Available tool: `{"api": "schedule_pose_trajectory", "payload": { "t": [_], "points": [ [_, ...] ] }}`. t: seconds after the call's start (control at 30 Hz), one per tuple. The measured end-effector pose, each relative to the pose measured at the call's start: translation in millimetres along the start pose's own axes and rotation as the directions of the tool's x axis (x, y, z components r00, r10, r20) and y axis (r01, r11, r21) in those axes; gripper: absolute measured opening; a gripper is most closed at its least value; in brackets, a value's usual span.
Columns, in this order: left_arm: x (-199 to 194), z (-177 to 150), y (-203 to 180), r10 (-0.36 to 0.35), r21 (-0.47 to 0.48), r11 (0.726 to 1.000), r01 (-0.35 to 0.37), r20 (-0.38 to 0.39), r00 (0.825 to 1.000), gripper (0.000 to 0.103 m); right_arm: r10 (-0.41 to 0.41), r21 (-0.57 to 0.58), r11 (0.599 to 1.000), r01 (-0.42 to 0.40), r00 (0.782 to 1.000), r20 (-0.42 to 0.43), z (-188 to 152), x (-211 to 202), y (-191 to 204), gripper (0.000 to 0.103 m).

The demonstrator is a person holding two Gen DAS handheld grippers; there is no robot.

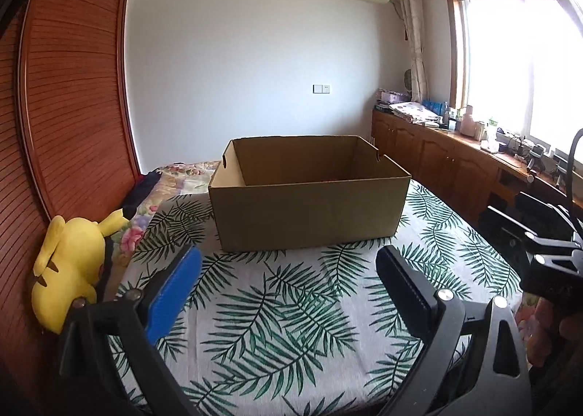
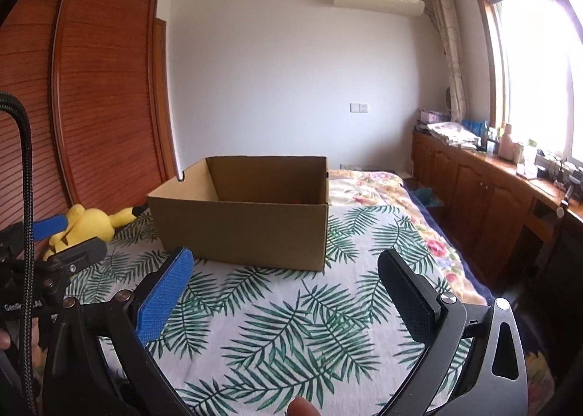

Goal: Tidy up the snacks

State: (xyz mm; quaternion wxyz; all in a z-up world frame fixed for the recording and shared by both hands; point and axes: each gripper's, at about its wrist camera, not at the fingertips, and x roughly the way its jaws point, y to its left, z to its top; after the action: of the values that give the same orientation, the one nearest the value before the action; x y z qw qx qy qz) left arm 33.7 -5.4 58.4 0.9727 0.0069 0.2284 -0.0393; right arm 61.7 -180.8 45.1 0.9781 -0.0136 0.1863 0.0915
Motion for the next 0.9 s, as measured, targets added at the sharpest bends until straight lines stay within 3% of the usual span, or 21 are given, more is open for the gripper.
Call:
{"api": "schedule_pose_trajectory", "payload": {
  "t": [0.9],
  "points": [
    [0, -12, 4, 0.009, -0.024, 1.0, -0.009, -0.007, 1.0, 0.098, -0.011, 0.007, 1.0, 0.011, 1.0, -0.001, -12, -4, -9, 0.102]
  ]
}}
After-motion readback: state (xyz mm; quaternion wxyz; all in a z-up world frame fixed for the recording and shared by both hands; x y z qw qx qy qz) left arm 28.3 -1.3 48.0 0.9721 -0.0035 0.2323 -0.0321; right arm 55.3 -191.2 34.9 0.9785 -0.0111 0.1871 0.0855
